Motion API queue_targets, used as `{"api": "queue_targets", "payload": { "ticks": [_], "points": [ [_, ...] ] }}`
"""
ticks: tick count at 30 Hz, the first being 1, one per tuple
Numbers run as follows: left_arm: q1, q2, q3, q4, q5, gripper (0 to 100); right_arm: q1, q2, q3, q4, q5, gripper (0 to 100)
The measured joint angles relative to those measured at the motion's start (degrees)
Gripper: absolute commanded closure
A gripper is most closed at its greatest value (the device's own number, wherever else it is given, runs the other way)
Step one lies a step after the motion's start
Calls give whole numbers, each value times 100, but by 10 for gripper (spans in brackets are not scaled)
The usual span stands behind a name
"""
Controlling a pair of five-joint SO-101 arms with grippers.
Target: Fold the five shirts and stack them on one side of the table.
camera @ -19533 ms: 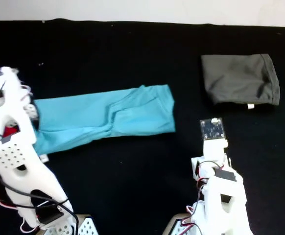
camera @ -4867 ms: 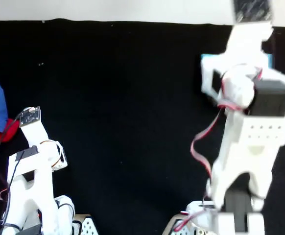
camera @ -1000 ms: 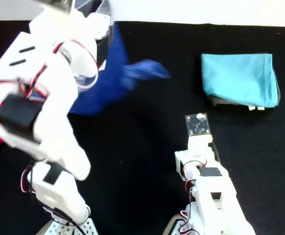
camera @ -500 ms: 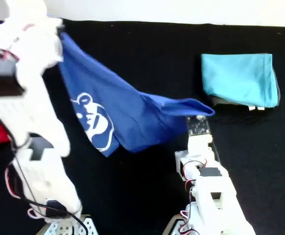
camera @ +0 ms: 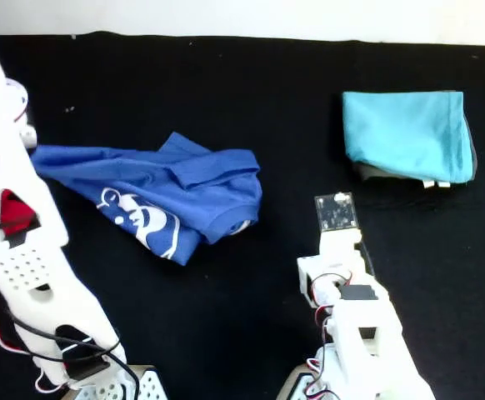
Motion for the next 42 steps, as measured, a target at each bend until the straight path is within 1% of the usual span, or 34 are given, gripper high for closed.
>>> {"api": "queue_targets", "payload": {
  "ticks": [4,7,9,12,16,17,20,21,27,32,36,42],
  "points": [
    [-281,0,1029,-9,0,991,-185,79,-1204,1090,0,803],
    [-527,0,1477,-9,-123,991,-475,536,-2541,1952,0,796],
    [-659,0,1565,-9,-220,991,-703,1011,-3473,2312,0,794],
    [-800,0,1591,-18,-255,991,-1037,1978,-4791,2620,0,793],
    [-809,0,1591,-18,-264,991,-1371,3516,-6356,2708,0,791],
    [-809,9,1591,-18,-264,991,-1415,3921,-6725,2716,-44,778],
    [-809,18,1591,-18,-264,991,-1451,5099,-7798,2884,-387,685],
    [-809,18,1591,-18,-264,991,-1459,5477,-8167,3007,-492,671],
    [-809,18,1591,-18,-264,991,-1468,7648,-10743,3807,-1240,671],
    [-809,18,1591,-44,-264,991,-1538,9196,-13011,4404,-1582,671],
    [-809,18,1609,-176,-264,991,-1758,10233,-14488,5152,-1653,675],
    [-809,18,1609,-290,-264,991,-1864,11077,-15991,6145,-1653,808]
  ]
}}
